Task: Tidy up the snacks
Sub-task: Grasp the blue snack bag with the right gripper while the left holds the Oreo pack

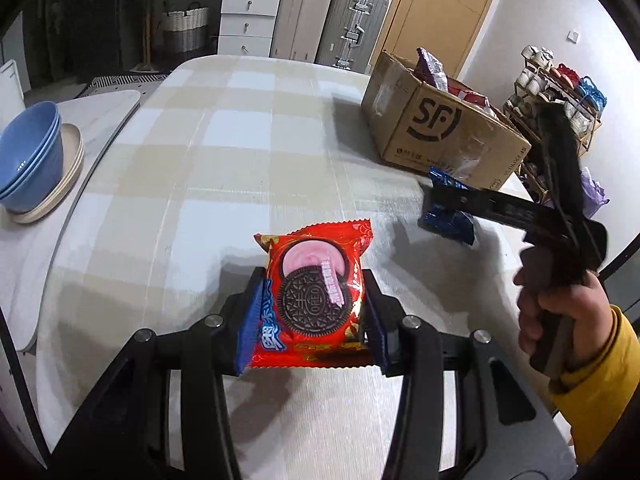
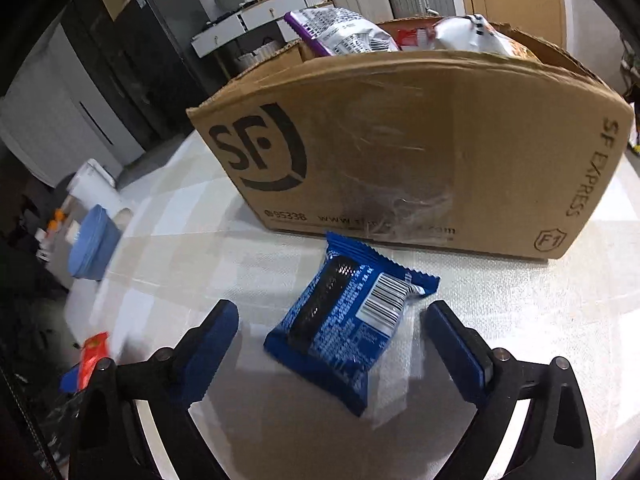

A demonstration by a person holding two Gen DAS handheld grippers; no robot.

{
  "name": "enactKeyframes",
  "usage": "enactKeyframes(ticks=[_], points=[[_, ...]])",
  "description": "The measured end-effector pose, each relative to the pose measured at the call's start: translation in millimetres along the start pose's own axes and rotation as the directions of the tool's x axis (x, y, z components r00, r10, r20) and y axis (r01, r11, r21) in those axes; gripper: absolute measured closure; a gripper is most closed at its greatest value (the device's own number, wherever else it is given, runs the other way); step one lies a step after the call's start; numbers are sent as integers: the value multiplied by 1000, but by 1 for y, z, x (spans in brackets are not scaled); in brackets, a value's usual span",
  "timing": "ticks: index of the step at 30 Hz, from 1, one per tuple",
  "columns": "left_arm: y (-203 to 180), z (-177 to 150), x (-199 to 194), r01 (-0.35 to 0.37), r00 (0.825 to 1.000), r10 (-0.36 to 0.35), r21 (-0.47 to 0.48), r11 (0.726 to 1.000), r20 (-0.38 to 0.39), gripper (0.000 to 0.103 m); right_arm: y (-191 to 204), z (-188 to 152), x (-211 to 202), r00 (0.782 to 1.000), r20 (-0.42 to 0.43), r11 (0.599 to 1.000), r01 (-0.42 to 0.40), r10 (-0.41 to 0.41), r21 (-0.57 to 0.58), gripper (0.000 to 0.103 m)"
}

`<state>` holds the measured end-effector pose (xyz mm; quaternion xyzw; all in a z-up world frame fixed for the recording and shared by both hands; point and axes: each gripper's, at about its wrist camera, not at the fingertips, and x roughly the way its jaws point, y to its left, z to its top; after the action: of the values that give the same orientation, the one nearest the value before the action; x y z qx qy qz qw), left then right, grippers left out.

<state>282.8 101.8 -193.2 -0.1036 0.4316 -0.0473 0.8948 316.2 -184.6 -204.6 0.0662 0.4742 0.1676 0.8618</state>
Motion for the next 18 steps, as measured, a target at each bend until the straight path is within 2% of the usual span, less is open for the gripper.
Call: enactKeyframes(ticks=[5, 9, 13, 15, 18], points=[[1, -19, -17, 10, 1000, -10, 3, 1000, -2, 61, 26, -4, 13, 990, -20, 981, 136, -140, -138, 6], [1, -27, -29, 11, 1000, -11, 6, 1000, 6, 61, 32, -7, 12, 988, -6, 976, 152, -155, -157, 9], [0, -31, -38, 12, 1000, -12, 4, 1000, 15, 61, 35, -9, 7, 983, 3, 963, 182, -185, -197, 29], [-1, -33, -42, 9, 1000, -9, 5, 1000, 19, 61, 38, -14, 3, 986, 6, 963, 162, -164, -215, 34], [-4, -36, -49, 9, 1000, -9, 7, 1000, 24, 61, 34, -20, -5, 989, 9, 963, 144, -145, -229, 46]])
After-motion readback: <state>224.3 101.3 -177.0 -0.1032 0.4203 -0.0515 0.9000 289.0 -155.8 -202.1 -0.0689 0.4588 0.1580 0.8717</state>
